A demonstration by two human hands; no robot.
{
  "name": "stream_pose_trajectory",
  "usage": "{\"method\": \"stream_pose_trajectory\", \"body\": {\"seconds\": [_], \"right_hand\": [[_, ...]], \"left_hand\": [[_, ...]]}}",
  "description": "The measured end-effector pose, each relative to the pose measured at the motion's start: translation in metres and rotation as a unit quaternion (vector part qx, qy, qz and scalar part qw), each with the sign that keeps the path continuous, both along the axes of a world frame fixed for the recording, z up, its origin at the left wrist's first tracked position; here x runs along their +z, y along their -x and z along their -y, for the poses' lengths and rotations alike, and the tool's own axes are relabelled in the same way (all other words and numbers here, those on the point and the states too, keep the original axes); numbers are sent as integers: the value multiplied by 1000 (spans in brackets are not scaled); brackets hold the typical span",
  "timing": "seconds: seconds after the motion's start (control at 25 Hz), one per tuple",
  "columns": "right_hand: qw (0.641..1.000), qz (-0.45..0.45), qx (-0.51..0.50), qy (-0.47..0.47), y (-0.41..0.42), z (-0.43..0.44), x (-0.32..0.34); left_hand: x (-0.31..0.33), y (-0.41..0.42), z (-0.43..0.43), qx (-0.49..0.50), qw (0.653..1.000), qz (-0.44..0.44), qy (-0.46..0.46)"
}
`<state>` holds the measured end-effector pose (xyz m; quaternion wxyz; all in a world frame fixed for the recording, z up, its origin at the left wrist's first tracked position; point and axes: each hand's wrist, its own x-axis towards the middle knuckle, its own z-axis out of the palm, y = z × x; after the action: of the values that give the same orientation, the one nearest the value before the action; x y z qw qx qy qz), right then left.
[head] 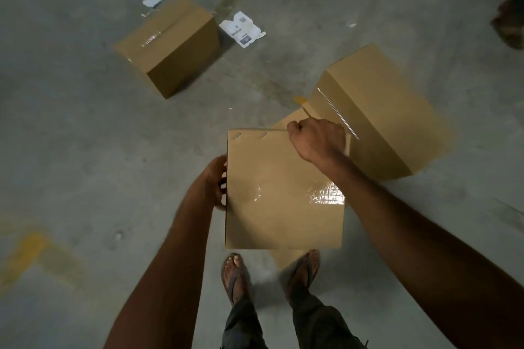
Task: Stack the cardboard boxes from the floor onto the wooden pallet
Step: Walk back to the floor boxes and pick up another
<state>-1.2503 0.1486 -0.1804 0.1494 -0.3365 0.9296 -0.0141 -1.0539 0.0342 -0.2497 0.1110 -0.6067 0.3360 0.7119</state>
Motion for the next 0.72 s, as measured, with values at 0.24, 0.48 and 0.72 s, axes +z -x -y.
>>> {"method": "stream_pose_trajectory", "body": {"seconds": [0.24,0.48,0.72], "right_hand": [[990,107,-86,-30,44,-21,5],[955,248,-153,-50,71,-41,-21],[891,375,-221,-127,65,-34,9]], "left_hand": [[-68,-53,-61,-46,997,-30,-54],[-81,-44,-77,121,962,-232,-85],[-83,-34,-67,107,973,-188,-76]]}}
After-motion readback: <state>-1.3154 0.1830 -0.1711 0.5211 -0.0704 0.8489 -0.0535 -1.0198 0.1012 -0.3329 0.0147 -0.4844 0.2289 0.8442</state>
